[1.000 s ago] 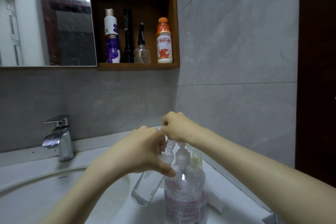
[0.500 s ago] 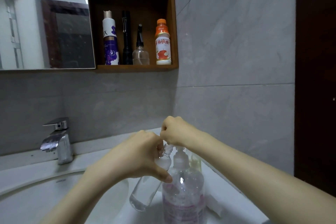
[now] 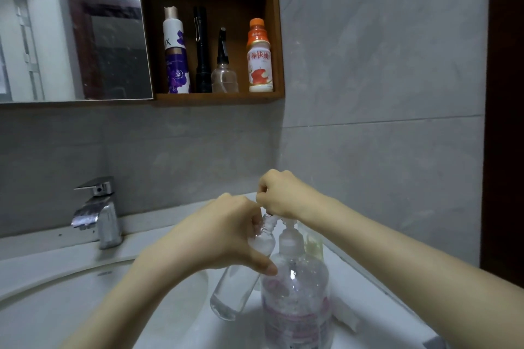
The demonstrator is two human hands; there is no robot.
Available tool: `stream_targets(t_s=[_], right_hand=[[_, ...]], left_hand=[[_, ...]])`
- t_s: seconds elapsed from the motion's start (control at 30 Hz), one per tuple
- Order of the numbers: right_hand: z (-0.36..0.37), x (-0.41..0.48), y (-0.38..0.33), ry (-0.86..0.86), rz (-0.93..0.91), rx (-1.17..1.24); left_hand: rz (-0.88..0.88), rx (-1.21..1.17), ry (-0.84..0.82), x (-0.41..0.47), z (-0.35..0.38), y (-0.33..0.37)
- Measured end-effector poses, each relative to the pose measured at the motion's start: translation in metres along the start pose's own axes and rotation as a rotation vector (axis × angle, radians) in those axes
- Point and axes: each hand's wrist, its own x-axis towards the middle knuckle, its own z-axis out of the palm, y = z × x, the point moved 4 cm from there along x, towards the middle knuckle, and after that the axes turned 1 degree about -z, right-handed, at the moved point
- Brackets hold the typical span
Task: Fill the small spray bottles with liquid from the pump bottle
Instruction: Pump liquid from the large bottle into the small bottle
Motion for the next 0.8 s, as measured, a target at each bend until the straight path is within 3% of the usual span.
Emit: stream_targets(t_s=[0.23,0.53,0.8], right_hand=[[0.01,-0.002,0.007,-0.041,0.029,-0.051],[-0.01,-0.01,-0.005,0.054,-0.042,-0.146],[-0.009,-0.012,-0.01,0.037,-0.041,-0.141]], left_hand=[[0.015,0.019,-0.021,-0.001,0.005,0.003],[0.015,-0.028,-0.011,-0.002,0.001,0.005],[0.011,-0.012,-0.003,-0.001,-0.001,0.002]])
